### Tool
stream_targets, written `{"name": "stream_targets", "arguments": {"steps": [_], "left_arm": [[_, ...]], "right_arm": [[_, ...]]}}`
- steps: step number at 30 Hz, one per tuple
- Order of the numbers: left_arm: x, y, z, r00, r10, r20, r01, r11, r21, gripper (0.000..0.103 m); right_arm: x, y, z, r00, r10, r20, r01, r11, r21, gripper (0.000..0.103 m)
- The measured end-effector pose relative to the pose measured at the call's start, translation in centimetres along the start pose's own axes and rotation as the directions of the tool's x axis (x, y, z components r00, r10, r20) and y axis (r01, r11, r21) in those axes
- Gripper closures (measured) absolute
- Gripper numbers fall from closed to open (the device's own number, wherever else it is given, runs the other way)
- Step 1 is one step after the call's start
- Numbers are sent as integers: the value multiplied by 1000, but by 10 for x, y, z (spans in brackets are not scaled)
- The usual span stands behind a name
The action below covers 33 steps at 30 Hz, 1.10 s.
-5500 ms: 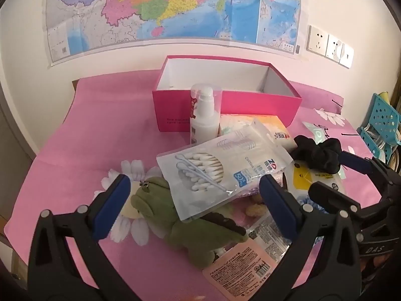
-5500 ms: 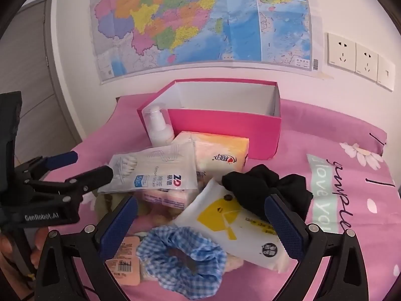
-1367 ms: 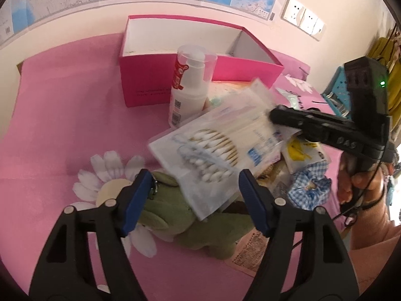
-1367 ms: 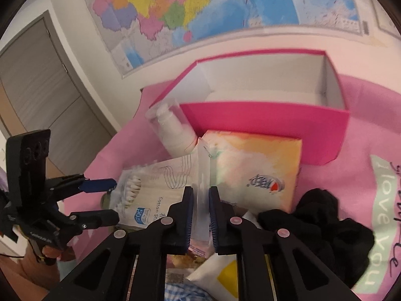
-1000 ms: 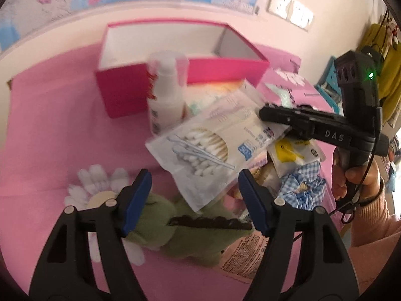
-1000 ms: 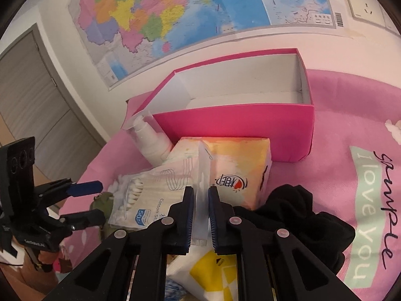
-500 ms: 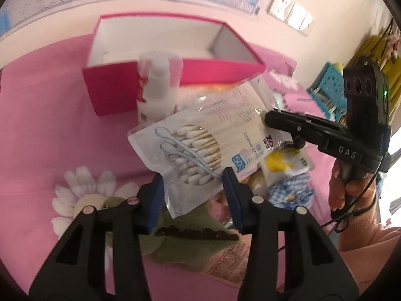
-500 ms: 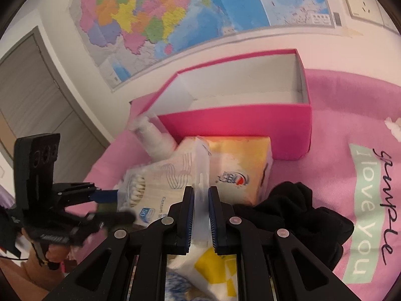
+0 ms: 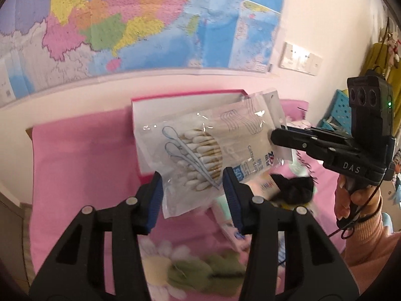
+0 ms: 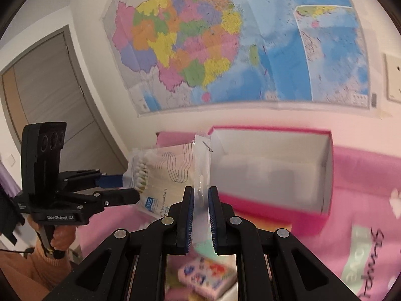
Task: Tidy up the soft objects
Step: 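Carry the cotton swab bag into the pink box and open the right gripper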
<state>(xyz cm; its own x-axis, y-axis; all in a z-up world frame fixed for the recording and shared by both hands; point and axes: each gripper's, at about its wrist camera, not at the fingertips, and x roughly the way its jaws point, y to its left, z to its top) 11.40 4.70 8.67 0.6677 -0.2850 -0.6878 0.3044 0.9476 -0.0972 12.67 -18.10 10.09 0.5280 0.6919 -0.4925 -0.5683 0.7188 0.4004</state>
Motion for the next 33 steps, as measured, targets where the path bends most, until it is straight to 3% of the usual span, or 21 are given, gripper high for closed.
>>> {"name": "stream_targets", "arguments": {"steps": [7, 11, 17, 21, 25, 28, 31, 33], "left_arm": [[61, 27, 30, 996, 44, -74, -46, 998, -31, 55], [91, 39, 31, 990, 39, -138, -48, 997, -64, 55], [122, 42, 28, 974, 101, -204, -114, 992, -52, 55], [121, 41, 27, 973, 128, -193, -141, 989, -53, 55], [108, 37, 27, 973, 167, -160, -176, 983, -49, 55], [91, 36, 24, 971, 211, -111, -219, 974, -62, 55], [70, 34, 18, 977, 207, -57, -212, 974, -81, 54], [48, 27, 11, 984, 178, 1, -178, 981, -79, 46]], "right_arm": [[49, -28, 30, 999, -31, -37, 32, 999, 34, 92], [76, -45, 32, 995, -51, -87, 57, 996, 68, 92], [109, -71, 22, 982, -64, -180, 88, 988, 127, 90], [124, -78, 17, 967, -95, -238, 129, 983, 134, 85], [130, -80, 15, 954, -119, -277, 161, 978, 133, 70], [124, -79, 16, 956, -124, -266, 164, 977, 134, 68], [106, -73, 17, 966, -118, -231, 150, 980, 128, 67], [90, -66, 18, 975, -92, -200, 119, 985, 125, 64]]}}
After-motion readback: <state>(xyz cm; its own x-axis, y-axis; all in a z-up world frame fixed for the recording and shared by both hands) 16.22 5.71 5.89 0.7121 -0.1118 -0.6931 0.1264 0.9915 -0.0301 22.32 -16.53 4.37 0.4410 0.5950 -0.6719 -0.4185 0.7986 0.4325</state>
